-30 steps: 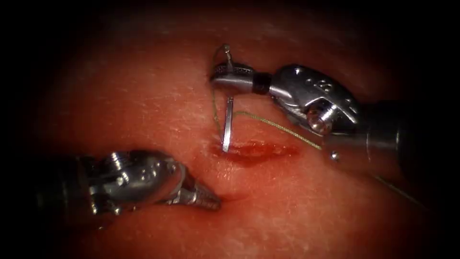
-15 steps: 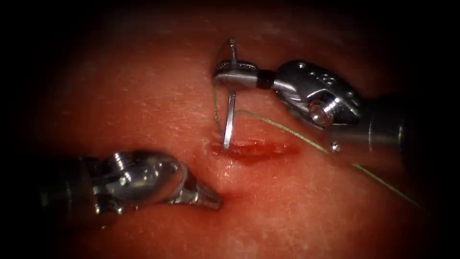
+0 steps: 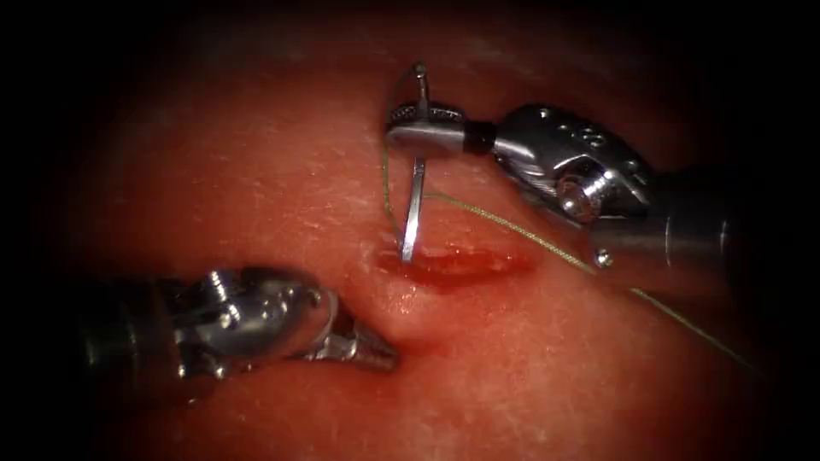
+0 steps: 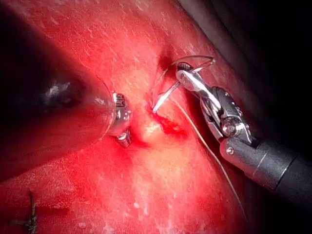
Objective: Wound Closure
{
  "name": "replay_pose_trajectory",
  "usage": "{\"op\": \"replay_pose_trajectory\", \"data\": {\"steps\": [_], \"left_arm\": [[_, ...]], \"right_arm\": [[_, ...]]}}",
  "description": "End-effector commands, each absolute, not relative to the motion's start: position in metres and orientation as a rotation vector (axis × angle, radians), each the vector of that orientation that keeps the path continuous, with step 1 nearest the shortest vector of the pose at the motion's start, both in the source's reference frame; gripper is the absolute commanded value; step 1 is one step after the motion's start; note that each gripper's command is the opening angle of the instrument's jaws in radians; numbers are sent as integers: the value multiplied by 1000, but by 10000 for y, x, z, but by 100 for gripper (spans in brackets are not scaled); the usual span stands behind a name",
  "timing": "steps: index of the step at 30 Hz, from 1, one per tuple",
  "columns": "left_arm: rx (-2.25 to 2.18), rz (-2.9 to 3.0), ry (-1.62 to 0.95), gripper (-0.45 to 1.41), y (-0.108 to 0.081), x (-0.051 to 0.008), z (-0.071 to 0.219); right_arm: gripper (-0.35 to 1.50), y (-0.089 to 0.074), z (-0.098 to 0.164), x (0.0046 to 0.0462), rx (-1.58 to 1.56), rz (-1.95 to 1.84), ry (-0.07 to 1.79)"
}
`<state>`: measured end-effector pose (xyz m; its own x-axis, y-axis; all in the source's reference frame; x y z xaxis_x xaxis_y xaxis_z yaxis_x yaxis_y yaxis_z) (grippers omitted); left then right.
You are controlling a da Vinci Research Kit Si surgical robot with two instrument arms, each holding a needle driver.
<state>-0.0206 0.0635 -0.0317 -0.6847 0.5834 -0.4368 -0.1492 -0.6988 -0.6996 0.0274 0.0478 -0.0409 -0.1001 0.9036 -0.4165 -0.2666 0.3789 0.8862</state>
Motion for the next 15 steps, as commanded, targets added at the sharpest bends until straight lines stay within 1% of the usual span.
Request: {"op": "replay_pose_trajectory", "data": {"steps": [1, 15], "left_arm": [[-932, 2383, -904, -35, 632, -211, -311], [-933, 2384, -905, -35, 632, -209, -312]], "right_arm": [[-35, 476, -404, 283, 693, 1117, 1296], [-35, 450, -414, 297, 942, 1092, 1209]]}}
